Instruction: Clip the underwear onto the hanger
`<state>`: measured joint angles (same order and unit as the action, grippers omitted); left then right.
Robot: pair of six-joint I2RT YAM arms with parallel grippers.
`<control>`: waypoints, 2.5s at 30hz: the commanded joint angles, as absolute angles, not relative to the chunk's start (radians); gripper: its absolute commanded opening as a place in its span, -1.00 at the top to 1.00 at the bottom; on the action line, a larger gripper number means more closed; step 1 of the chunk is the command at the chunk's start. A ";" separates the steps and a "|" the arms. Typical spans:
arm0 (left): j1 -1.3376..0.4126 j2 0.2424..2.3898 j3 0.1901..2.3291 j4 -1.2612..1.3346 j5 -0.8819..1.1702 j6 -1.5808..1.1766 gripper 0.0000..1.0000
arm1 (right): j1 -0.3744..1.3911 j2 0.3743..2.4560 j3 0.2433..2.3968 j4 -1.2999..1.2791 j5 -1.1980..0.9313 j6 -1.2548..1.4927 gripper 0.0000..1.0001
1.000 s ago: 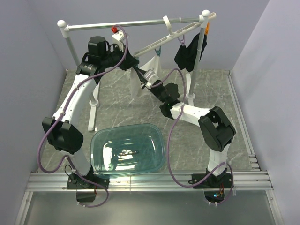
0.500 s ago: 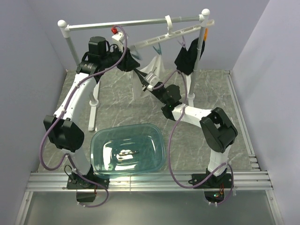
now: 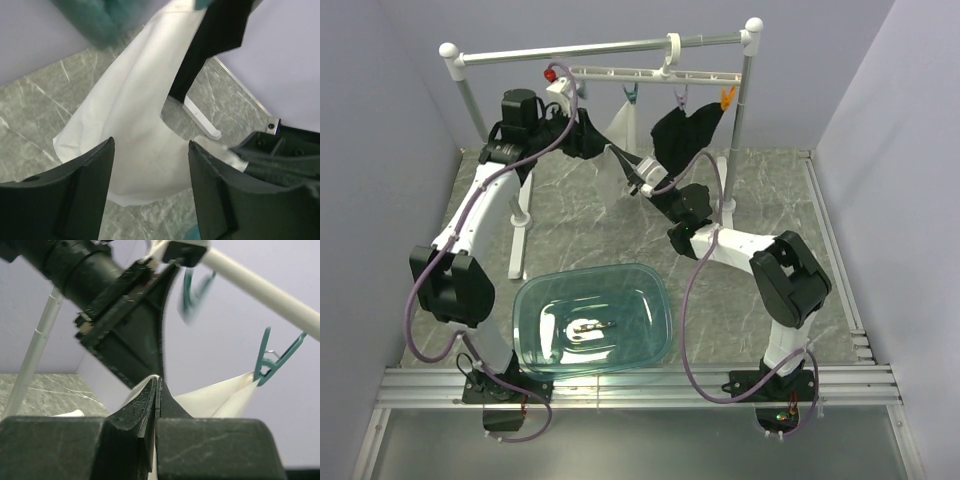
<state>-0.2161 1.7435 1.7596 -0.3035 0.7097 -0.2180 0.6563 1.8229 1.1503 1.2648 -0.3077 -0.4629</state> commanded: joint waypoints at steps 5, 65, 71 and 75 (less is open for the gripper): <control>-0.184 1.543 1.568 -0.026 0.733 -0.307 -0.53 | 0.649 1.737 1.111 1.325 -0.317 -0.457 1.00; -0.425 1.197 1.048 -0.098 0.611 0.164 0.18 | 0.650 1.465 1.075 0.460 -0.414 0.265 1.00; -0.429 1.140 0.947 0.027 0.601 0.181 0.08 | 0.637 1.506 1.103 0.451 -0.456 0.388 1.00; -0.448 1.143 0.931 0.100 0.531 0.172 -0.10 | 0.635 1.516 1.104 0.517 -0.492 0.437 1.00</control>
<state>-0.4351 1.1725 0.9279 -0.0189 0.5758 0.1570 0.6434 1.5177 1.0676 0.4561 -0.4465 0.3599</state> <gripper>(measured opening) 0.542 0.007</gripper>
